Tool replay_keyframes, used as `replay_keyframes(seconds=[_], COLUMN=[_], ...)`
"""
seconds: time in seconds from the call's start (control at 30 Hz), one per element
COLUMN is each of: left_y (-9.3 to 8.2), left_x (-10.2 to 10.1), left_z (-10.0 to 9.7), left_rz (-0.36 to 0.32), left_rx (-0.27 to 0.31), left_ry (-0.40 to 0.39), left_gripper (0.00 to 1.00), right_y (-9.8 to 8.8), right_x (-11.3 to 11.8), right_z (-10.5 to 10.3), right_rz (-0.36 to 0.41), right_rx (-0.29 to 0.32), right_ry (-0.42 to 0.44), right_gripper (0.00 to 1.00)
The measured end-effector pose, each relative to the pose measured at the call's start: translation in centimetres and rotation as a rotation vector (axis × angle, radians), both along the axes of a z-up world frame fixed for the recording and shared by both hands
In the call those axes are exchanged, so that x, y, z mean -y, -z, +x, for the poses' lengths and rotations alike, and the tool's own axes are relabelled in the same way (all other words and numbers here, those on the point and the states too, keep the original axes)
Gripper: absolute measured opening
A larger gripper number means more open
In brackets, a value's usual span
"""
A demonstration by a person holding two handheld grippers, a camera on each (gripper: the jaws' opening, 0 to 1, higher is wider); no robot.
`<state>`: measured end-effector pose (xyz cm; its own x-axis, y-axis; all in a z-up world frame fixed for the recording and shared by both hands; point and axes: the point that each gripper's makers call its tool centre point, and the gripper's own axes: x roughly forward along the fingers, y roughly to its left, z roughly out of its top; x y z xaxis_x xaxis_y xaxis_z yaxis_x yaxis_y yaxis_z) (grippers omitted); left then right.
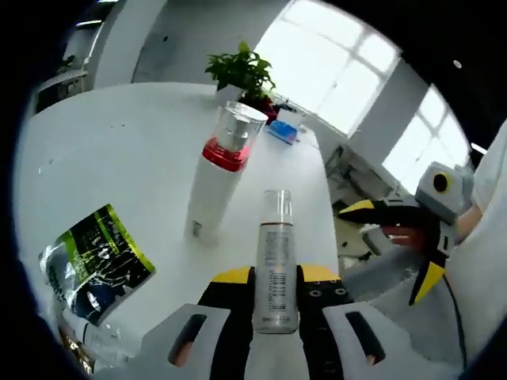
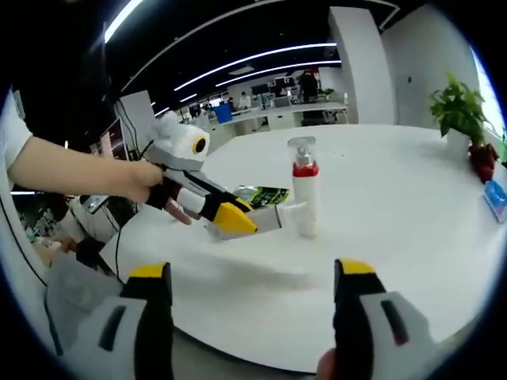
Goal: Arrange the skincare products in the storage area until every visible bottle or jar stands upright without overlapping.
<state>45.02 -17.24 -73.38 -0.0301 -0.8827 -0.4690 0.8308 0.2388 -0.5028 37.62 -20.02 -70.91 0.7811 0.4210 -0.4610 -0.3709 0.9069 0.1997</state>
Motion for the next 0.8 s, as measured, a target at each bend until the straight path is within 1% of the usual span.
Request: replay_keyframes(seconds=[0.2,0.3,0.4,0.43,0.53,0.63,0.7,0.8], left_y=[-1.4,-2.6,-3.8,-4.1,-5.3,-6.0,-6.8,-8.4], left_x=[-0.5,-0.8,-1.3,-1.5,-2.3,-3.2,-3.7,-4.2], left_z=[-1.0,-1.7,-2.1,-2.1,-2.4,-3.2,-3.6,-4.1], left_rz=[-0.064,-0.127,-0.202,-0.223,-0.3,-0.311,-0.329,-0.394], left_rx=[-0.03,-0.063,-0.107,-0.12,-0.165,-0.165,-0.167,-0.18], left_ry=[-0.046,-0.079,-0.134,-0.15,-0.202,-0.192,-0.195,-0.218], left_gripper=[0.17,0.17,0.17,0.17,0.17,0.17,0.17,0.17], right_y=[-0.2,-0.5,-1.0,-1.1,-0.9,-1.0,-1.1,-1.0], right_x=[-0.2,-0.4,-0.7,-0.7,-0.5,-0.7,-1.0,-1.2], right_z=[-0.1,-0.1,-0.1,-0.1,-0.1,-0.2,-0.3,-0.3], right_rz=[0.021,0.053,0.121,0.133,0.136,0.14,0.141,0.141], right_rx=[0.003,0.009,0.012,0.009,0.002,0.004,0.005,0.002], right_ry=[-0.009,-0.018,-0.023,-0.022,-0.013,-0.023,-0.036,-0.051], right_gripper=[0.83,0.81,0.76,0.75,0.73,0.72,0.72,0.71])
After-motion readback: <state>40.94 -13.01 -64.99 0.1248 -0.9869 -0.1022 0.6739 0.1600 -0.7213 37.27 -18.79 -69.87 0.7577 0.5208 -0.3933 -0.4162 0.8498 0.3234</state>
